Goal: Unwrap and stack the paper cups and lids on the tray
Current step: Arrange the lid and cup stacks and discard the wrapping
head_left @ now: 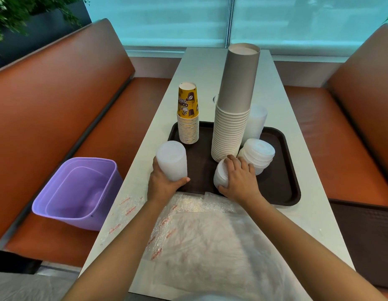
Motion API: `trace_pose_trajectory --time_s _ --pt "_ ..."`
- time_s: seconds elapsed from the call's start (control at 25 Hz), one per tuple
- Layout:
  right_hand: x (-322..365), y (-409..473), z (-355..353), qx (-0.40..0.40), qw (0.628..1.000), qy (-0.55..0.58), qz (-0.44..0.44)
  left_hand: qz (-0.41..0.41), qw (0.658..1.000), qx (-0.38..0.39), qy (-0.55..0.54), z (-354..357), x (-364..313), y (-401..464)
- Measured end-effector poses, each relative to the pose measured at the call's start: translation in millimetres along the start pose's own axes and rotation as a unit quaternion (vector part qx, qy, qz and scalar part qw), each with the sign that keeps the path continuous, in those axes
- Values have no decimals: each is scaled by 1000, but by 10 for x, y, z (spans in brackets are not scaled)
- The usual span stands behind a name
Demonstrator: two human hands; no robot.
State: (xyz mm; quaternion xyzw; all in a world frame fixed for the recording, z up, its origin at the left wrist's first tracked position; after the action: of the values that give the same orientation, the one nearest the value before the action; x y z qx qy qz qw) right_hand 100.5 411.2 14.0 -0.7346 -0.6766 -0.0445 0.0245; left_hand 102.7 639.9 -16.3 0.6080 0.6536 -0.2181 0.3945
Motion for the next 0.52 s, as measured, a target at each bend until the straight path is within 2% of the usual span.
trace_pose_trajectory --time_s 0.16,0.24,0.32,0.4,0.44,0.48,0.52 --pt "-22 -36 7 -35 998 52 -11 -2 999 -35 16 -53 -70 -63" --pt "-25 -71 7 -52 997 59 -13 7 993 -105 57 -132 -203 -155" --pt "-31 -99 -53 -98 992 82 -21 70 972 -223 37 -232 -393 -242" --pt "-71 -107 -135 -137 979 150 -23 184 933 -310 17 -270 -628 -299" --pt "-112 -105 -180 -156 969 191 -15 246 918 -310 6 -236 -767 -312" --pt "-175 -96 -218 -175 959 223 0 292 916 -275 -16 -160 -912 -315" --pt "-259 -76 -247 -195 950 241 17 303 928 -214 -44 -56 -1050 -306"
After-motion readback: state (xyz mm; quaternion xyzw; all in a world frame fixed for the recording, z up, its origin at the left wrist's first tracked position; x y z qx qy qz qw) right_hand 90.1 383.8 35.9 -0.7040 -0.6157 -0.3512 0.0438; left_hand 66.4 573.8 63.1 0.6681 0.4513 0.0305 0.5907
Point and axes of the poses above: each hand's wrist, its own y-axis towards the middle knuckle, its own z-axis out of the palm, x = y × z, the point moved 3 cm from there along y, towards the middle knuckle, and after that the axes turned 14 degrees about z, right-handed, at the moved point
